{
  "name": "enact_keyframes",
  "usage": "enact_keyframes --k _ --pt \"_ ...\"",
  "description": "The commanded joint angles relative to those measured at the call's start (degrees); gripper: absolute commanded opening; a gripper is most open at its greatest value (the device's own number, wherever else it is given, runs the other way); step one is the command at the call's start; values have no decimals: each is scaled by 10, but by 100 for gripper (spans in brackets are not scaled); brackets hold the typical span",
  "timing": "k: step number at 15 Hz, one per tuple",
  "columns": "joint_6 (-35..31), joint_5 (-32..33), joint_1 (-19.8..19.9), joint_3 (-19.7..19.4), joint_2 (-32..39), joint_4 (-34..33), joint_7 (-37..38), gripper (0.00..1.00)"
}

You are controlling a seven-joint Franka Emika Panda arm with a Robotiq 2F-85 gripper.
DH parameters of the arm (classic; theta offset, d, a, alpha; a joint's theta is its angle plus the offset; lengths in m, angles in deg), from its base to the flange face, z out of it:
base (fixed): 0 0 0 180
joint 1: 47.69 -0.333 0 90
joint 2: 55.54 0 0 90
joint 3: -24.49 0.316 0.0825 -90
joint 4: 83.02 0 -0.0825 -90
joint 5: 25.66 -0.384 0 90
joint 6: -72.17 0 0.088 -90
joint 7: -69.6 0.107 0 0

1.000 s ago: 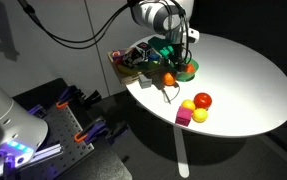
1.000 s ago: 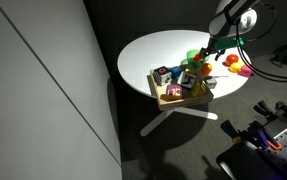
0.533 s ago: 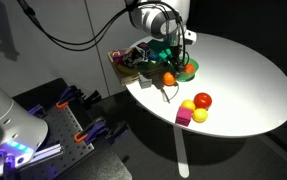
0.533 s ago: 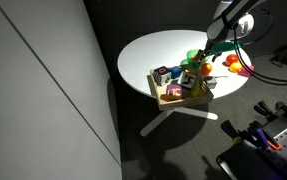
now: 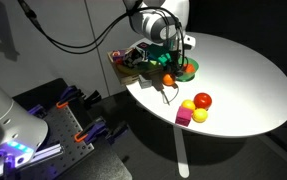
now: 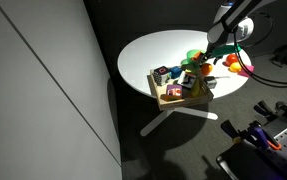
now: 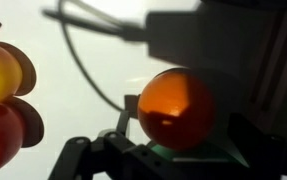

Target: Put the orange object inside the bowl

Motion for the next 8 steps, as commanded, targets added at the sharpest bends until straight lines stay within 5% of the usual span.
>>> enact_keyframes --k 1,2,6,8 --pt "-9 10 -11 -14 0 5 4 100" --pt "-9 11 -13 -16 1 5 6 75" --pt "-8 13 -19 -21 1 5 6 49" --pt "-3 12 -18 -20 -2 7 4 49"
